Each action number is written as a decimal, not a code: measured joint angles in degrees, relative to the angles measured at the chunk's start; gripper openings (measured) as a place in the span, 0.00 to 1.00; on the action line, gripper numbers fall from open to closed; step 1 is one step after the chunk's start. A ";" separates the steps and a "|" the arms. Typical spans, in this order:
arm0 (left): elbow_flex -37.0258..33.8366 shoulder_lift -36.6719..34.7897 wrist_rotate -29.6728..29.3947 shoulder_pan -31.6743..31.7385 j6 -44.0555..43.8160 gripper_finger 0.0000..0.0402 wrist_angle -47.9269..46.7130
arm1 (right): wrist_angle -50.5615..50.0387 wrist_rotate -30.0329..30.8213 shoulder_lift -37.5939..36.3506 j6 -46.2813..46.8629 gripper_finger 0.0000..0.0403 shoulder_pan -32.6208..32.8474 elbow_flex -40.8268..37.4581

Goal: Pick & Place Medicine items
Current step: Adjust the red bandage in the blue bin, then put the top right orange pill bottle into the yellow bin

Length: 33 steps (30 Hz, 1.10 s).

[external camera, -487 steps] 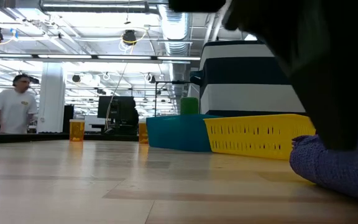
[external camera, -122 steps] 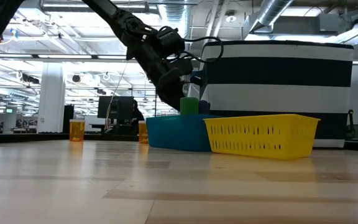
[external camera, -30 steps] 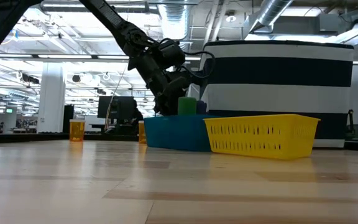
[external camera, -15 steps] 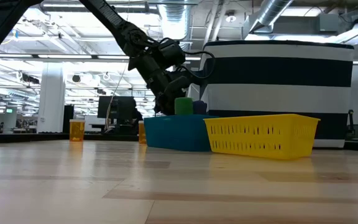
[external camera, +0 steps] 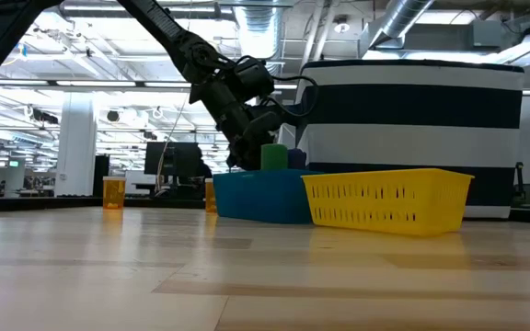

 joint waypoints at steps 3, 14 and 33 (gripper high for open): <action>0.00 -0.01 0.00 0.00 0.00 0.31 -0.10 | 0.00 0.00 0.00 -0.01 0.49 0.02 0.00; -0.11 -6.48 -0.87 0.70 1.56 0.35 -3.48 | -0.01 0.00 0.00 -0.02 0.49 0.10 0.00; -1.00 -16.70 -14.69 7.22 -9.38 0.40 -22.45 | -3.56 0.02 0.00 -0.19 0.49 0.56 0.00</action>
